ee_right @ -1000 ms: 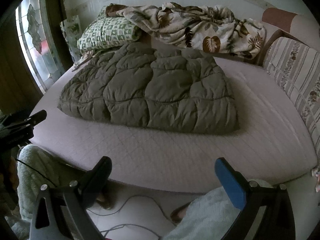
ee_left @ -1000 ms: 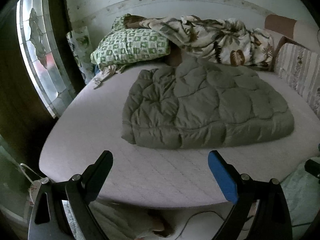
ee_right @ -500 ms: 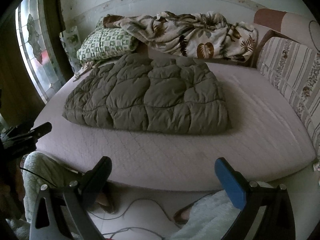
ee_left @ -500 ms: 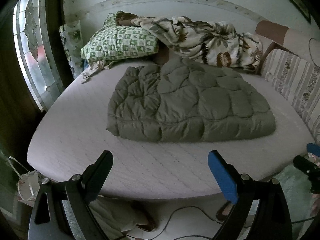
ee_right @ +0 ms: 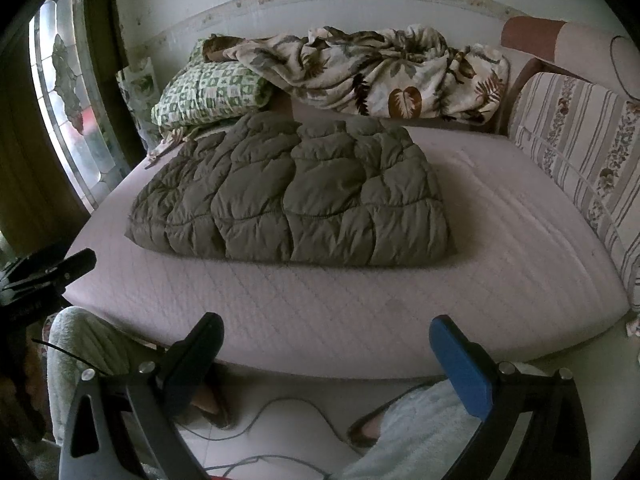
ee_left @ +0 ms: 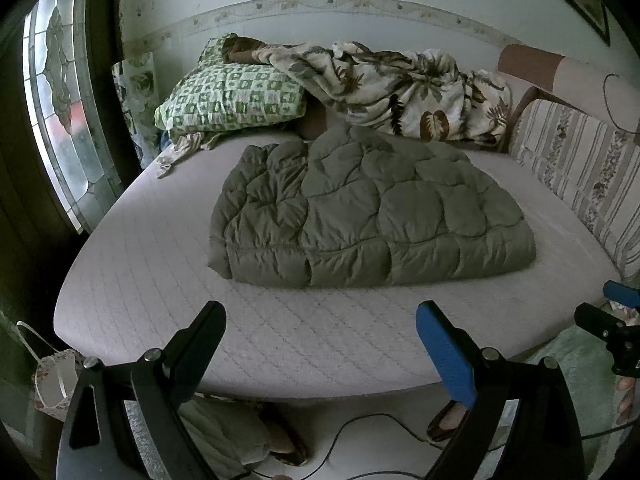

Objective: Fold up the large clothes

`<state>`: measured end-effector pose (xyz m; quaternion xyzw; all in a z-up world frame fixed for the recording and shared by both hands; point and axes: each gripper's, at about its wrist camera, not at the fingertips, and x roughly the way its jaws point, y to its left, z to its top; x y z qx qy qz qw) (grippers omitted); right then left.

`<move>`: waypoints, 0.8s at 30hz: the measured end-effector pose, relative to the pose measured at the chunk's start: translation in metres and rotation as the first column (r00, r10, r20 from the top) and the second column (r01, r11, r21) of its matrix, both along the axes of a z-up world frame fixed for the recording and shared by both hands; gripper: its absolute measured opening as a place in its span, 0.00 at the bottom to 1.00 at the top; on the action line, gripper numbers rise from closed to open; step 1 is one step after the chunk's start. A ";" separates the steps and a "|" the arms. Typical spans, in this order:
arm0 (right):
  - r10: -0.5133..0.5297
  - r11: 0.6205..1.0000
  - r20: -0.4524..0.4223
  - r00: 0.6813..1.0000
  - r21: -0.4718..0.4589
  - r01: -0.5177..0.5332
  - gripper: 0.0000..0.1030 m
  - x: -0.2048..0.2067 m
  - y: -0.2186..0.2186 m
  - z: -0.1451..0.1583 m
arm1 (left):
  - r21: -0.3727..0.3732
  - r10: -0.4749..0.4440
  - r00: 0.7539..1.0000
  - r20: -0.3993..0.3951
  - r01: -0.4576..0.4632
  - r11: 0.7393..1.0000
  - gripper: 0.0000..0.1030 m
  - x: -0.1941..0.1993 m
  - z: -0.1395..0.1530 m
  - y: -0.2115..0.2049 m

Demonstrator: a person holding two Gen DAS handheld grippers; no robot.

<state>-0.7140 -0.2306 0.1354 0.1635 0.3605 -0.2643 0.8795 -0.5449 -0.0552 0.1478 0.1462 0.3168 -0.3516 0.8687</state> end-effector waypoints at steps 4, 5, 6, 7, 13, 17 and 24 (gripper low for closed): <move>0.004 1.000 0.007 1.000 -0.007 -0.004 1.00 -0.003 0.001 0.004 | -0.010 -0.004 1.000 0.003 0.004 1.000 0.93 -0.004 0.003 0.002; 0.005 1.000 0.009 1.000 -0.008 -0.005 1.00 -0.005 0.001 0.006 | -0.013 -0.006 1.000 0.006 0.006 1.000 0.93 -0.004 0.004 0.002; 0.005 1.000 0.012 1.000 -0.009 -0.005 1.00 -0.005 0.002 0.007 | -0.015 -0.007 1.000 0.011 0.007 1.000 0.93 -0.005 0.005 0.003; 0.005 1.000 0.014 1.000 -0.009 -0.005 1.00 -0.006 0.003 0.008 | -0.016 -0.010 1.000 0.015 0.010 1.000 0.93 -0.006 0.005 0.003; 0.000 1.000 0.013 1.000 -0.005 0.000 1.00 -0.010 0.003 0.008 | -0.020 -0.023 0.999 0.033 0.024 1.000 0.93 -0.010 0.008 0.003; -0.007 1.000 0.013 1.000 -0.011 0.007 1.00 -0.012 0.003 0.009 | -0.023 -0.029 0.999 0.037 0.030 0.999 0.93 -0.012 0.010 0.002; -0.016 1.000 0.020 1.000 -0.017 0.017 1.00 -0.015 0.007 0.015 | -0.039 -0.034 0.998 0.049 0.036 0.999 0.93 -0.014 0.017 0.004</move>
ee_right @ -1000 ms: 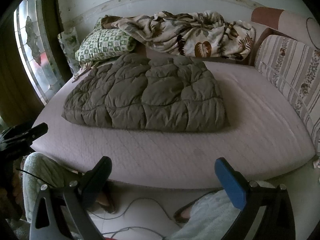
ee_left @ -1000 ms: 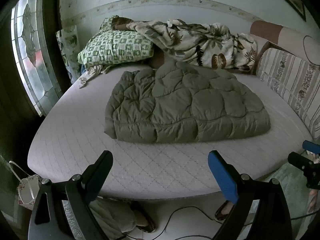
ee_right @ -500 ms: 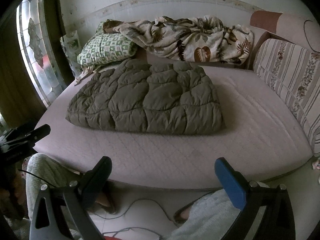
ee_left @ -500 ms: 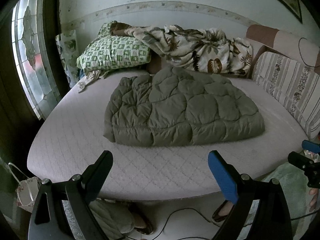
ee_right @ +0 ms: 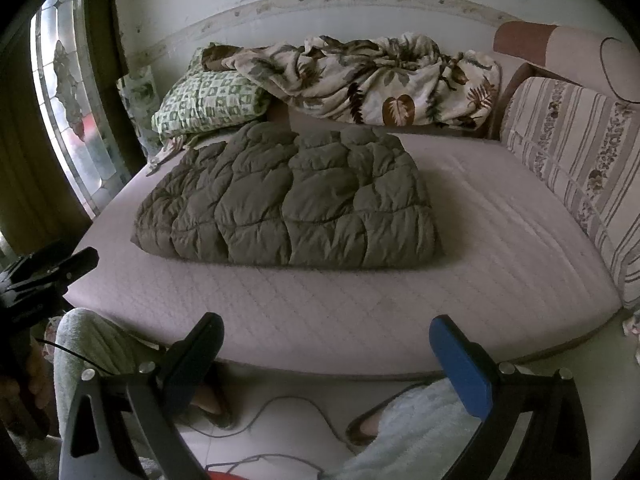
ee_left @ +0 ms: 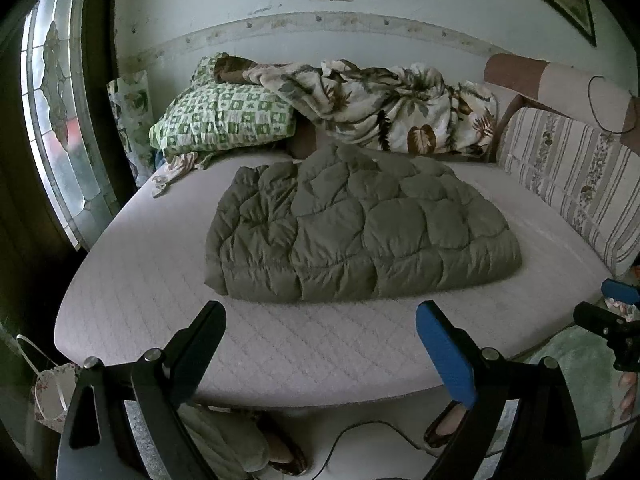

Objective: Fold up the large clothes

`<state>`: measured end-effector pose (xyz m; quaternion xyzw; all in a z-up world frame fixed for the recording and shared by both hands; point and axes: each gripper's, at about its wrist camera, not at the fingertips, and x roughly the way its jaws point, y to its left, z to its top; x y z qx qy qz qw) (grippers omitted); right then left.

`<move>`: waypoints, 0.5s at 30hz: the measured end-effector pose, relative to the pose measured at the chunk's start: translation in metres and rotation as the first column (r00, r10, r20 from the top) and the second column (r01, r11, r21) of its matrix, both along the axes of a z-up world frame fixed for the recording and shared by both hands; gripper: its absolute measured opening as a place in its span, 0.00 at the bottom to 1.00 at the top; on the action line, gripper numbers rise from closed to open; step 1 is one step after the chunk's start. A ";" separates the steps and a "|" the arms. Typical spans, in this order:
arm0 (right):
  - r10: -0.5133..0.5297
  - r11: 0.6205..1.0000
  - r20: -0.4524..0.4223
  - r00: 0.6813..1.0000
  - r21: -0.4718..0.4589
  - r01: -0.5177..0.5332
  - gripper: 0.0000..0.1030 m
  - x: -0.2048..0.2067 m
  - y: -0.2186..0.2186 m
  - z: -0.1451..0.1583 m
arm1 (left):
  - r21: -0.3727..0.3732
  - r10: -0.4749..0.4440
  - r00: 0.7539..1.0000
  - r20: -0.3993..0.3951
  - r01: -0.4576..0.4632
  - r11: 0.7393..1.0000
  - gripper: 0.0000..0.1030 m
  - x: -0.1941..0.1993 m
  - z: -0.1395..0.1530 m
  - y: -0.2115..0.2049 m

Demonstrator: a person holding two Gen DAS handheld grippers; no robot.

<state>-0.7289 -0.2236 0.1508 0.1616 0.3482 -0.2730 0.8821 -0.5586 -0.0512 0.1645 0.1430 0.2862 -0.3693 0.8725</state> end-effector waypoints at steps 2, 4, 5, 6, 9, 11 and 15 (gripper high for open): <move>-0.001 1.000 0.001 1.000 -0.002 0.001 1.00 0.002 -0.001 0.002 | -0.002 -0.002 1.000 -0.002 0.002 1.000 0.93 0.002 0.001 0.000; -0.001 1.000 0.000 1.000 -0.001 0.001 1.00 0.002 -0.001 0.002 | 0.000 0.000 1.000 -0.002 0.000 1.000 0.93 0.002 0.002 -0.001; -0.001 1.000 0.000 1.000 0.000 0.001 1.00 0.002 -0.001 0.002 | 0.001 0.000 1.000 -0.001 0.000 1.000 0.93 0.002 0.001 0.000; 0.001 1.000 -0.001 1.000 0.002 -0.001 1.00 0.003 -0.002 0.002 | 0.004 0.003 1.000 0.000 -0.003 1.000 0.93 0.003 0.001 -0.001; 0.003 1.000 -0.007 1.000 0.005 -0.003 1.00 0.007 -0.007 0.003 | 0.017 0.005 1.000 -0.004 -0.005 1.000 0.93 0.008 0.002 -0.004; 0.003 1.000 -0.010 1.000 0.010 -0.003 1.00 0.009 -0.010 0.004 | 0.024 0.004 1.000 -0.011 -0.004 1.000 0.93 0.011 0.001 -0.007; -0.003 1.000 -0.006 1.000 0.007 0.003 1.00 0.012 -0.015 0.009 | 0.023 0.005 1.000 -0.013 -0.004 1.000 0.93 0.015 0.004 -0.011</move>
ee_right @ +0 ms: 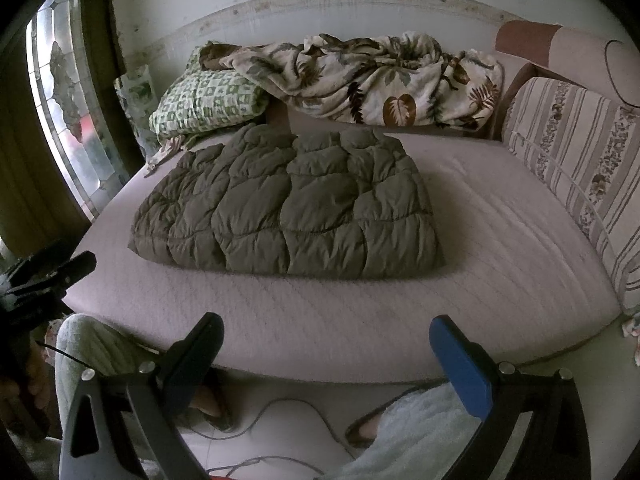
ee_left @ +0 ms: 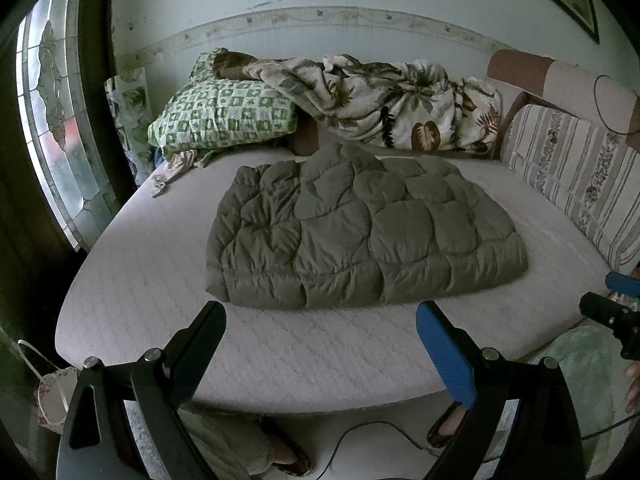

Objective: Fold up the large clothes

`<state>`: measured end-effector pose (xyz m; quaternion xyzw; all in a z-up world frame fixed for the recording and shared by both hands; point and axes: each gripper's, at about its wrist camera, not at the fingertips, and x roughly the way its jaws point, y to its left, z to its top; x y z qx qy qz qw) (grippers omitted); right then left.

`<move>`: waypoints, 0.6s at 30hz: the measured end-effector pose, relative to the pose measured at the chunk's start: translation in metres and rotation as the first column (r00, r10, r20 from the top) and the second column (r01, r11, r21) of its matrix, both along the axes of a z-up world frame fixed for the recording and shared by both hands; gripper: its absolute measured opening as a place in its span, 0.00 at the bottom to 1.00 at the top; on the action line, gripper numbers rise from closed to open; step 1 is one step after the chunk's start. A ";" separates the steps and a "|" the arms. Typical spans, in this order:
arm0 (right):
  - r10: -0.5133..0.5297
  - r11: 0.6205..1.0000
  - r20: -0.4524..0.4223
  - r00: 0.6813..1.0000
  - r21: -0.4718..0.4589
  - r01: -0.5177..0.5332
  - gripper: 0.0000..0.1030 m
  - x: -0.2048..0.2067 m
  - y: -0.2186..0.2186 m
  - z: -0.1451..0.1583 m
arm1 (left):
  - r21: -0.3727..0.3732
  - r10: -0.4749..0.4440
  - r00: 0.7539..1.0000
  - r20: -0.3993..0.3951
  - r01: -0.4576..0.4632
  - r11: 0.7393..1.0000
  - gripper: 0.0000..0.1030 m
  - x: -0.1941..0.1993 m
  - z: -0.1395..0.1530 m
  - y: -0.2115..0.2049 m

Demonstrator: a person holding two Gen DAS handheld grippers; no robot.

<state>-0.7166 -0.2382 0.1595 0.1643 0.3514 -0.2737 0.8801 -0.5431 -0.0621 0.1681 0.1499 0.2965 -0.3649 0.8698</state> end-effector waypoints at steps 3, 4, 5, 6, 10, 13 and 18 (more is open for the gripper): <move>-0.010 1.000 0.006 1.000 -0.009 0.010 1.00 0.003 -0.004 0.006 | -0.004 -0.001 1.000 0.000 0.001 1.000 0.93 0.006 0.002 -0.003; -0.013 1.000 0.007 1.000 -0.012 0.014 1.00 0.005 -0.006 0.007 | -0.003 -0.002 1.000 0.001 0.002 1.000 0.93 0.008 0.003 -0.004; -0.017 1.000 0.007 1.000 -0.014 0.017 1.00 0.006 -0.007 0.009 | -0.002 -0.001 1.000 0.002 0.001 1.000 0.93 0.010 0.003 -0.005; -0.019 1.000 0.006 1.000 -0.015 0.019 1.00 0.008 -0.009 0.009 | -0.002 0.000 1.000 0.002 0.000 1.000 0.93 0.013 0.004 -0.006; -0.018 1.000 -0.006 1.000 -0.010 0.018 1.00 0.017 -0.012 0.008 | 0.003 0.000 1.000 -0.008 0.000 1.000 0.93 0.023 0.004 -0.010; -0.012 1.000 -0.022 1.000 -0.005 0.012 1.00 0.024 -0.017 0.004 | 0.018 0.010 1.000 -0.028 -0.010 1.000 0.93 0.033 0.000 -0.014; -0.006 1.000 -0.038 0.999 0.019 0.007 1.00 0.040 -0.029 -0.005 | 0.040 0.044 0.998 -0.038 -0.043 0.998 0.93 0.048 -0.006 -0.016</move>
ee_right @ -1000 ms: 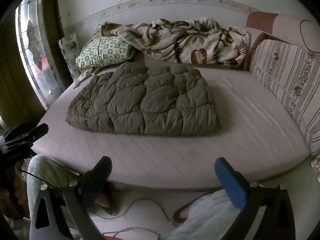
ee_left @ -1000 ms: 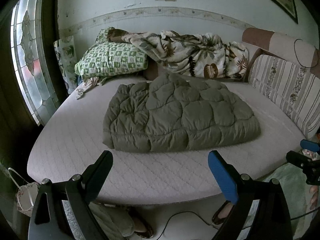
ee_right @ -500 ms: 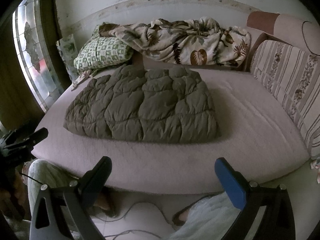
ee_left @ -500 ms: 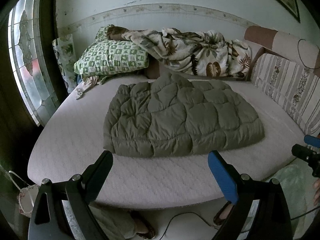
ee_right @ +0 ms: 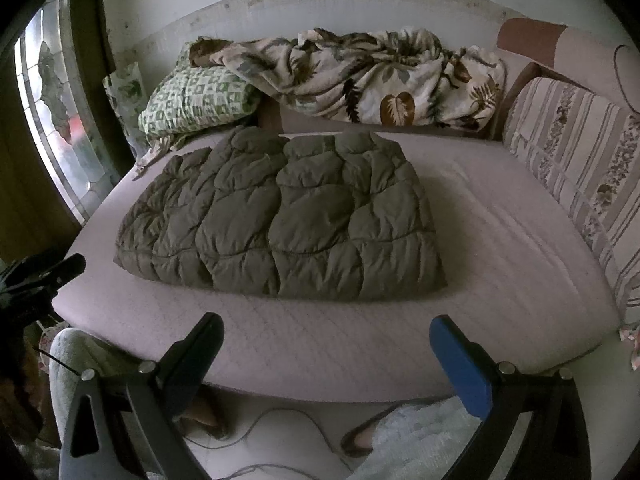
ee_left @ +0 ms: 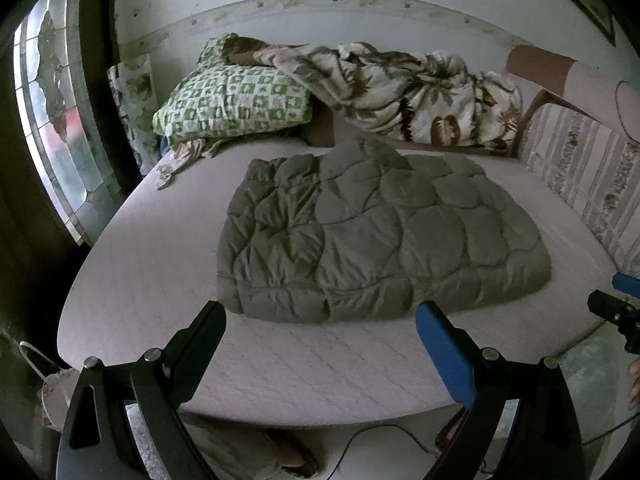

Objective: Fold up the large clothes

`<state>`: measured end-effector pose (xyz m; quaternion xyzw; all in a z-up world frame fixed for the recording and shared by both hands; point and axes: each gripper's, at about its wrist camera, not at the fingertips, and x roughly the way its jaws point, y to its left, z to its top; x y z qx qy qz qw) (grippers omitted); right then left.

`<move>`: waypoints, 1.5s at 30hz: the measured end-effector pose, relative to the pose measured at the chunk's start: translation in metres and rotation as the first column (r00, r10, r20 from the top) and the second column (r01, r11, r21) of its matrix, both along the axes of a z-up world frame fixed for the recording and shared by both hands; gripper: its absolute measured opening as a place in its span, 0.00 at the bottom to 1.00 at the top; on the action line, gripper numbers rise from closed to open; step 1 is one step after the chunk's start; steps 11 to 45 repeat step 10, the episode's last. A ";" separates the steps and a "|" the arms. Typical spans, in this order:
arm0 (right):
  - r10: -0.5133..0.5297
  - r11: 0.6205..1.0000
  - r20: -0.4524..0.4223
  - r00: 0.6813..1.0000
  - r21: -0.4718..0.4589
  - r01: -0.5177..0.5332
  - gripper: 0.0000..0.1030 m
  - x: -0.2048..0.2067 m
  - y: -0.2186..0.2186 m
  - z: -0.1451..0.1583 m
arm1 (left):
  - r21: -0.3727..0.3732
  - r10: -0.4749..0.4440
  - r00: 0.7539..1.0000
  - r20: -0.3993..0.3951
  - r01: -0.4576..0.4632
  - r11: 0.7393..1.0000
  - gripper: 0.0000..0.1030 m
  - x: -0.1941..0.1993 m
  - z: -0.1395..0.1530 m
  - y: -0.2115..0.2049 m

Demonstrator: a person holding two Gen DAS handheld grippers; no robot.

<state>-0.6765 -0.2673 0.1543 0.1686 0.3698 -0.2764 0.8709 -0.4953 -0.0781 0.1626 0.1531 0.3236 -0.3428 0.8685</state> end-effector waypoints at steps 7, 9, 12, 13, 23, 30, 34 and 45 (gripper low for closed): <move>0.030 0.999 -0.022 0.999 0.021 -0.029 1.00 0.025 -0.011 -0.011 | 0.009 0.045 0.999 -0.013 -0.045 0.999 0.93 0.020 -0.007 -0.004; 0.034 0.999 -0.029 0.999 0.030 -0.033 1.00 0.032 -0.014 -0.015 | 0.013 0.051 0.999 -0.015 -0.051 0.999 0.93 0.025 -0.009 -0.005; 0.035 0.999 -0.032 0.999 0.035 -0.034 1.00 0.035 -0.017 -0.018 | 0.017 0.058 0.998 -0.014 -0.057 0.998 0.93 0.029 -0.011 -0.006; 0.035 0.999 -0.032 0.999 0.035 -0.034 1.00 0.035 -0.017 -0.018 | 0.017 0.058 0.998 -0.014 -0.057 0.998 0.93 0.029 -0.011 -0.006; 0.035 0.999 -0.032 0.999 0.035 -0.034 1.00 0.035 -0.017 -0.018 | 0.017 0.058 0.998 -0.014 -0.057 0.998 0.93 0.029 -0.011 -0.006; 0.035 0.999 -0.032 0.999 0.035 -0.034 1.00 0.035 -0.017 -0.018 | 0.017 0.058 0.998 -0.014 -0.057 0.998 0.93 0.029 -0.011 -0.006; 0.035 0.999 -0.032 0.999 0.035 -0.034 1.00 0.035 -0.017 -0.018 | 0.017 0.058 0.998 -0.014 -0.057 0.998 0.93 0.029 -0.011 -0.006; 0.035 0.999 -0.032 0.999 0.035 -0.034 1.00 0.035 -0.017 -0.018 | 0.017 0.058 0.998 -0.014 -0.057 0.998 0.93 0.029 -0.011 -0.006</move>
